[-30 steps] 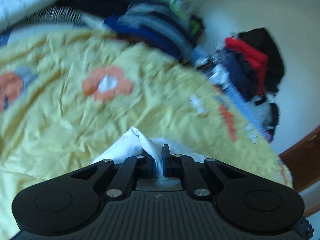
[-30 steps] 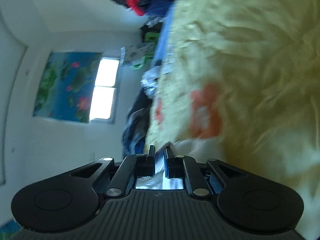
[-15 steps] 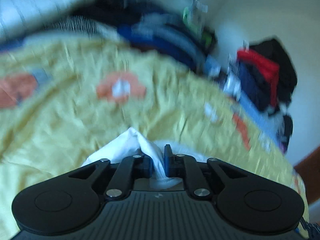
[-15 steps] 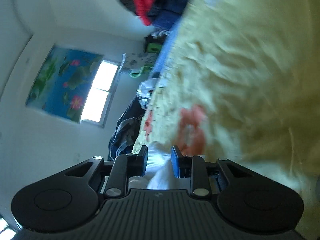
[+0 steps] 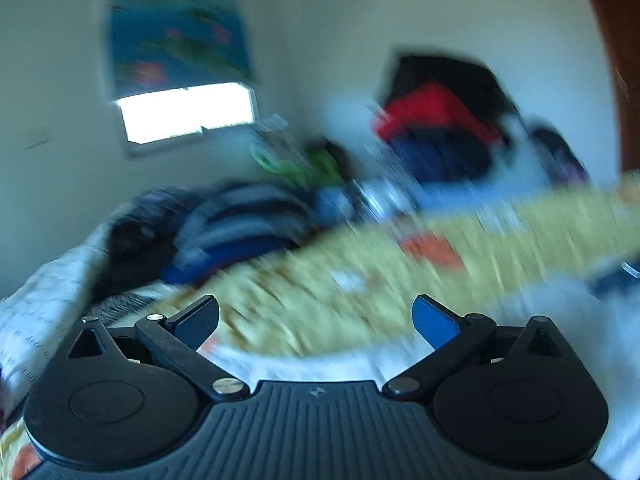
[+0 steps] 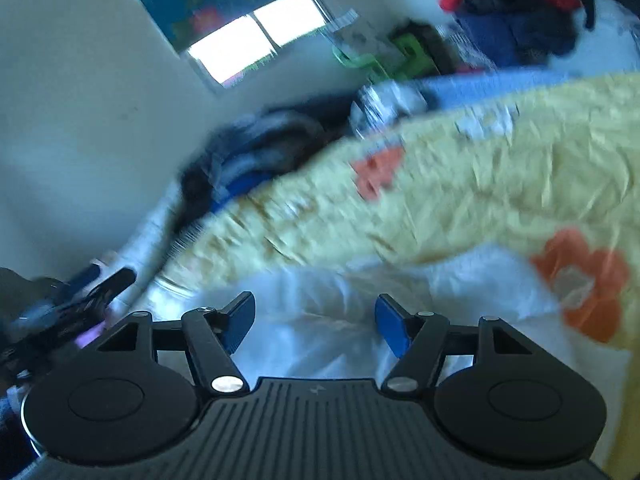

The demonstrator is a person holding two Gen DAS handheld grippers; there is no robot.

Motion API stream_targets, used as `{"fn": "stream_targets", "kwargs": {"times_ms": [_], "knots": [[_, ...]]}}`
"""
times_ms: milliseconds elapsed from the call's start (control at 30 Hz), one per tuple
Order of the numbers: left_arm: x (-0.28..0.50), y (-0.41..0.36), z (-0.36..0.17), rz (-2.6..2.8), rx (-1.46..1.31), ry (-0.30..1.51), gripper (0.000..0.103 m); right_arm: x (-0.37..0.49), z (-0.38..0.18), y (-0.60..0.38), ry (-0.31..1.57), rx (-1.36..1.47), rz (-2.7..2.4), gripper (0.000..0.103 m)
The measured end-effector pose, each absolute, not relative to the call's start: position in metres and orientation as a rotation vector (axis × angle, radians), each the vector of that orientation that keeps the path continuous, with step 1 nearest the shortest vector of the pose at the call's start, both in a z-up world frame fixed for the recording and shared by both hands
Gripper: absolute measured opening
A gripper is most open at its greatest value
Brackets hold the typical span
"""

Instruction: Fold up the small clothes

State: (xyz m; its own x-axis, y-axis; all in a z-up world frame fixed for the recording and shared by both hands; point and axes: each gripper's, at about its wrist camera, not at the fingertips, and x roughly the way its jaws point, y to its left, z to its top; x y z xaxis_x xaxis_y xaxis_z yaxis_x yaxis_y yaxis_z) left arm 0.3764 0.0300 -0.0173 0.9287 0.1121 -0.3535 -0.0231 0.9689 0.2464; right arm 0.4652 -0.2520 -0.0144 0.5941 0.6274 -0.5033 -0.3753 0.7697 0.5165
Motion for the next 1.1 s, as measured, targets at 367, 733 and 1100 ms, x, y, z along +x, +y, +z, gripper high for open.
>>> {"fn": "stream_targets", "kwargs": {"times_ms": [367, 733, 1100], "knots": [[0.445, 0.054, -0.087, 0.012, 0.012, 0.653, 0.103, 0.478, -0.065, -0.253, 0.691, 0.387, 0.543, 0.068], [0.452, 0.057, -0.099, 0.007, -0.041, 0.687, 0.103, 0.481, -0.067, -0.251, 0.679, 0.391, 0.53, 0.068], [0.453, 0.055, -0.099, 0.018, -0.034, 0.678, 0.103, 0.455, -0.02, -0.226, 0.571, 0.11, 0.442, 0.089]]}}
